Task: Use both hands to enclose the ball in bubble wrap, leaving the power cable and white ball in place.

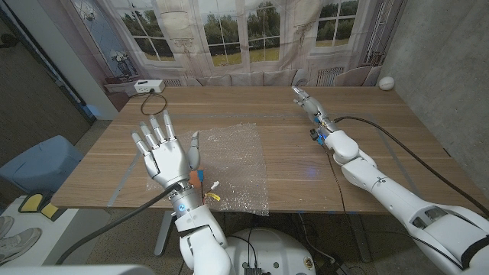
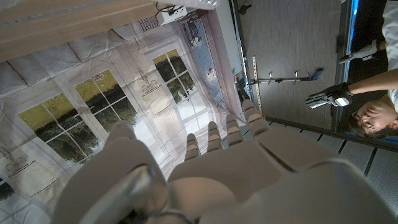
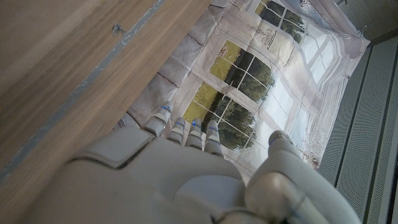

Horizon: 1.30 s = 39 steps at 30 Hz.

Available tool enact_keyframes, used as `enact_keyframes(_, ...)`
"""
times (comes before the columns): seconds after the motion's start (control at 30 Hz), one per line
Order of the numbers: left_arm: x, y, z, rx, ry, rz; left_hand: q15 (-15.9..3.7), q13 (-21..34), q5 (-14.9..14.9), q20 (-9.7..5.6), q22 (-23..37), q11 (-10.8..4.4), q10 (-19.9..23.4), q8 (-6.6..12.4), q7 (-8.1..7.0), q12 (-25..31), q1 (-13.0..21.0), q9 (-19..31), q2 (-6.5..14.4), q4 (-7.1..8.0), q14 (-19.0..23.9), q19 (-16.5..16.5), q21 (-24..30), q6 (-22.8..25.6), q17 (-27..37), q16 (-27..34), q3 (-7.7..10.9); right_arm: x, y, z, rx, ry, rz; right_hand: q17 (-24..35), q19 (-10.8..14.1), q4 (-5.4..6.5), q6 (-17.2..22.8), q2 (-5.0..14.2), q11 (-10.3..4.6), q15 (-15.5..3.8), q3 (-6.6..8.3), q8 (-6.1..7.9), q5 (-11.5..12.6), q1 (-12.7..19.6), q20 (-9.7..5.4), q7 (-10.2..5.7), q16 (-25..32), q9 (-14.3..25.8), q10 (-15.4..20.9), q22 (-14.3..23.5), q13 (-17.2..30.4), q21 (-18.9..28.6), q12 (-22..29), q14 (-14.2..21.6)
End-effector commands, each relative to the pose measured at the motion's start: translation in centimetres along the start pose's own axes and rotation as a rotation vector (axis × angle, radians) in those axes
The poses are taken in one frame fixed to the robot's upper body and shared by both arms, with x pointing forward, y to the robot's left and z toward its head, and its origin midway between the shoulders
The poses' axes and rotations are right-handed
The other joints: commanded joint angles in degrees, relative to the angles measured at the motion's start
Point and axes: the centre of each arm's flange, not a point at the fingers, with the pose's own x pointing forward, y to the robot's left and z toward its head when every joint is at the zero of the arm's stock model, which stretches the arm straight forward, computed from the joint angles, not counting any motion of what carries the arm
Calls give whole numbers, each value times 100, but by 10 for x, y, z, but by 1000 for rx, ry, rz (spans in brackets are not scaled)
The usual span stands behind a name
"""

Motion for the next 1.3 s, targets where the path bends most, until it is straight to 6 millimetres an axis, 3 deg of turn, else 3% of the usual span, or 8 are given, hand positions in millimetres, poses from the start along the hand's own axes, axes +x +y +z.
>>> enact_keyframes(0.03, 7, -8, -18, 122, 65, -256, 75, 19, 3, 25, 26, 9, -119, 1, -12, -44, -53, 16, -91, -19, -113, -58, -25, -102, 9, -22, -52, 6, 4, 3, -3, -24, 13, 14, 1, -31, 17, -28, 25, 38, 7, 4, 24, 26, 16, -24, 27, 13, 14, 6, 18, 12, 9, 14)
enact_keyframes(0.3, 25, -25, -19, 176, 6, -421, 206, 28, 31, 28, 28, 48, -386, 1, -108, -111, -92, 15, -244, -74, -349, -44, -24, -312, 1, -53, -125, 1, 2, 2, -5, -19, 14, 15, 6, -33, 13, -21, 32, 35, 4, 2, 28, 25, -2, -26, 26, 14, 23, 7, 18, 13, 11, 17)
enact_keyframes(0.57, 29, -42, -13, 161, -52, -473, 166, 33, 68, 29, 25, -11, -425, 55, -194, -83, -118, 16, -391, -118, -390, -41, -30, -304, -5, -18, -201, -1, -2, 1, -4, -14, 1, 17, 14, -32, 15, -14, 49, 40, -1, 2, 31, 18, -20, -24, 27, 14, 43, 7, 19, 15, 17, 22)
enact_keyframes(0.8, 22, -51, -5, 206, -69, -540, 88, 36, 108, 25, 27, -58, -432, 41, -216, -67, -108, 17, -512, -162, -295, 11, -13, -388, -9, 30, -260, -3, -8, -1, 0, -17, -24, 21, 26, -19, 17, 6, 59, 46, -4, 2, 33, 1, -45, -25, 32, 15, 56, 8, 19, 19, 21, 35)
enact_keyframes(1.07, 5, -60, -2, 263, -71, -646, 70, 46, 238, 24, 34, -61, -656, 1, -244, -97, 75, 25, -727, -313, -374, 162, 34, -778, -12, 12, -343, -7, -12, -8, 20, -13, -36, 27, 42, 3, 22, 37, 82, 50, -11, 3, 37, -33, -47, -24, 48, 16, 136, 8, 19, 24, 48, 78)
enact_keyframes(1.3, -7, -69, 7, 298, -98, -708, 65, 50, 285, 24, 34, -50, -777, 1, -244, -117, 150, 30, -768, -356, -415, 215, 47, -906, -12, 6, -360, -8, -14, -12, 30, -13, -38, 27, 60, 10, 23, 49, 86, 69, -15, 3, 39, -45, -39, -27, 54, 17, 165, 8, 20, 29, 54, 102)
